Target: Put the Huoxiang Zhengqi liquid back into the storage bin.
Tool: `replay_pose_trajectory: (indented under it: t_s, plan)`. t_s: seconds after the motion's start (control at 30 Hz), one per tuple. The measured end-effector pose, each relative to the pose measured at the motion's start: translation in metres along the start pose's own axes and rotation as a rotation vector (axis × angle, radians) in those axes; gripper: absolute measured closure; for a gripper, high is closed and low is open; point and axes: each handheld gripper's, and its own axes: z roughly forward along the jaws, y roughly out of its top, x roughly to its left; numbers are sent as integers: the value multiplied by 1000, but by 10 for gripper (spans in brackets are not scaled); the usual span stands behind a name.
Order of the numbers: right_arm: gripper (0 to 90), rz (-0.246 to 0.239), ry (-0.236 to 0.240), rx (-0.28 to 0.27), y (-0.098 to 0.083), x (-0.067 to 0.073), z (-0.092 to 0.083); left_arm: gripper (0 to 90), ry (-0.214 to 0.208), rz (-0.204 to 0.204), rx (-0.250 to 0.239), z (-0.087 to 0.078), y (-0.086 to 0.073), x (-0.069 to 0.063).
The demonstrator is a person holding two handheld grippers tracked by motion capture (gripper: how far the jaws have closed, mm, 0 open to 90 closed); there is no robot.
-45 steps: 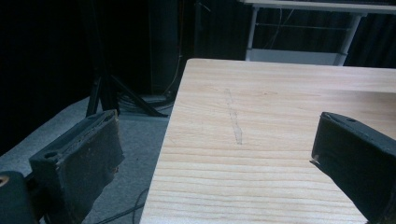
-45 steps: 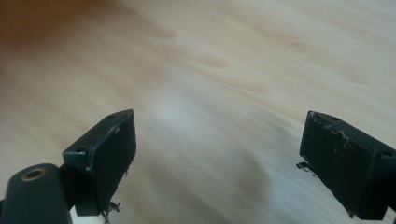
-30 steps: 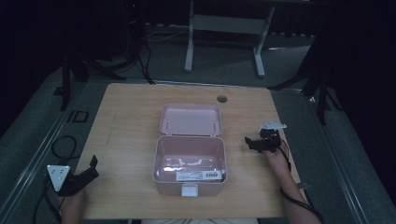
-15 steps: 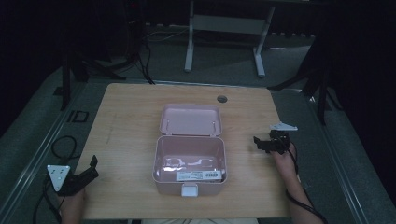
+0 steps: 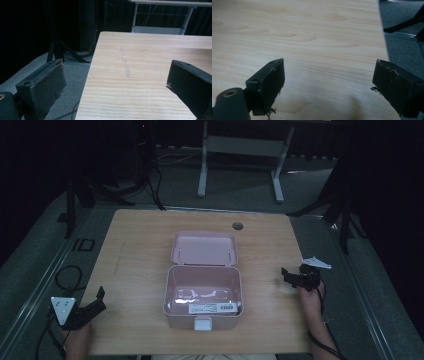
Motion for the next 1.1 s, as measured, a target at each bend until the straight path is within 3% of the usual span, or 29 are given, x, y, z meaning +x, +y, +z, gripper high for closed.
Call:
replay_pose_trajectory:
  t_s: [0.07, 0.13, 0.47, 0.67, 0.73, 0.87, 1.1]
  plan:
    - [106, 19, 2, -8, -3, -1, -3, 22, -1, 1, 1, 0, 0, 0]
    - [106, 3, -17, 4, -7, 0, -5, 22, -1, 3, 2, 0, 0, 0]
    - [106, 21, -43, -8, -17, -1, -14, 22, 0, 3, 0, 0, 0, 0]
    - [106, 65, -63, -44, -20, -6, -23, 22, 0, 4, -1, 0, 0, 0]
    - [107, 104, -65, -65, -20, -11, -25, 22, 2, 4, -2, 0, 0, 0]
    - [107, 94, -63, -63, -20, -10, -24, 21, 3, 2, -4, 0, 0, 0]
    - [107, 31, -58, -17, -20, -3, -18, 22, 2, 3, -7, -1, 0, -1]
